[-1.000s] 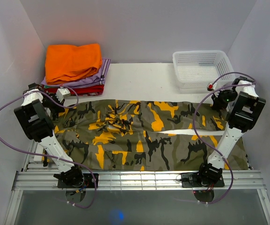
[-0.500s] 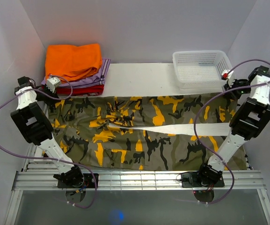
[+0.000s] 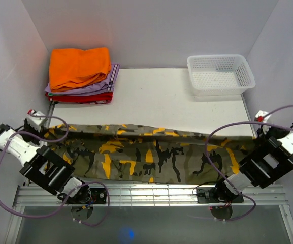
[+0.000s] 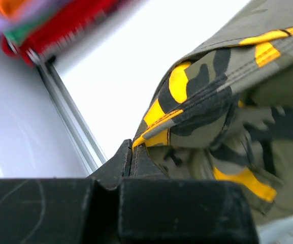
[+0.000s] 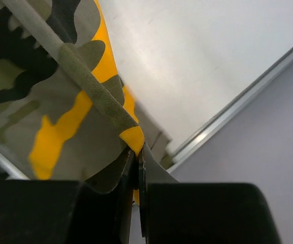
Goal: Fold and stack the trousers
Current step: Fold the trousers
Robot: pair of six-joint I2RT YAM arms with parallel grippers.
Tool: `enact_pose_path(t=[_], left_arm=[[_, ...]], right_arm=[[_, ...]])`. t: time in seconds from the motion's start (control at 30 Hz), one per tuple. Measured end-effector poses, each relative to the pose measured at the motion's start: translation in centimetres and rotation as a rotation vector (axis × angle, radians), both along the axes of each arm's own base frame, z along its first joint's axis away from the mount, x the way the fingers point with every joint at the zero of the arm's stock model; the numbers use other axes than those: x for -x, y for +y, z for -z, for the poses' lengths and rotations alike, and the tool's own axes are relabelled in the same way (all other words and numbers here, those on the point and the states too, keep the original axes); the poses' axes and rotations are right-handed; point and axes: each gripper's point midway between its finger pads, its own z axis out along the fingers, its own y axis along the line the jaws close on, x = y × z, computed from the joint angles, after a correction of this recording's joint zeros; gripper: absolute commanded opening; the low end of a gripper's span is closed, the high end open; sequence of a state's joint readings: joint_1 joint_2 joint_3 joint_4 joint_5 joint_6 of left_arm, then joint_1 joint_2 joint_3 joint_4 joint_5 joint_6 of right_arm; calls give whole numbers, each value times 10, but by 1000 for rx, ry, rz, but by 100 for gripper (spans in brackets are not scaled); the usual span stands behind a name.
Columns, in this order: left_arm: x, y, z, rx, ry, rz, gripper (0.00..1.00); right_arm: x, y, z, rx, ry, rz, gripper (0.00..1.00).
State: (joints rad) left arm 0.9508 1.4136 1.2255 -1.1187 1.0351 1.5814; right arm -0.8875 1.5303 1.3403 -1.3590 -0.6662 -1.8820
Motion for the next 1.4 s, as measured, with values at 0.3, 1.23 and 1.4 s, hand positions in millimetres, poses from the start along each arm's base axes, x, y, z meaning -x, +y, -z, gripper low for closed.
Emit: enact_pose_path(t=[0.3, 1.23, 1.4], left_arm=[[121, -13, 134, 139, 392, -56, 35], [94, -58, 174, -23, 721, -46, 59], [70, -50, 178, 110, 861, -205, 47]], right_arm=[[123, 12, 98, -38, 302, 169, 38], [73, 71, 146, 224, 387, -138, 67], [35, 62, 144, 245, 460, -45, 67]])
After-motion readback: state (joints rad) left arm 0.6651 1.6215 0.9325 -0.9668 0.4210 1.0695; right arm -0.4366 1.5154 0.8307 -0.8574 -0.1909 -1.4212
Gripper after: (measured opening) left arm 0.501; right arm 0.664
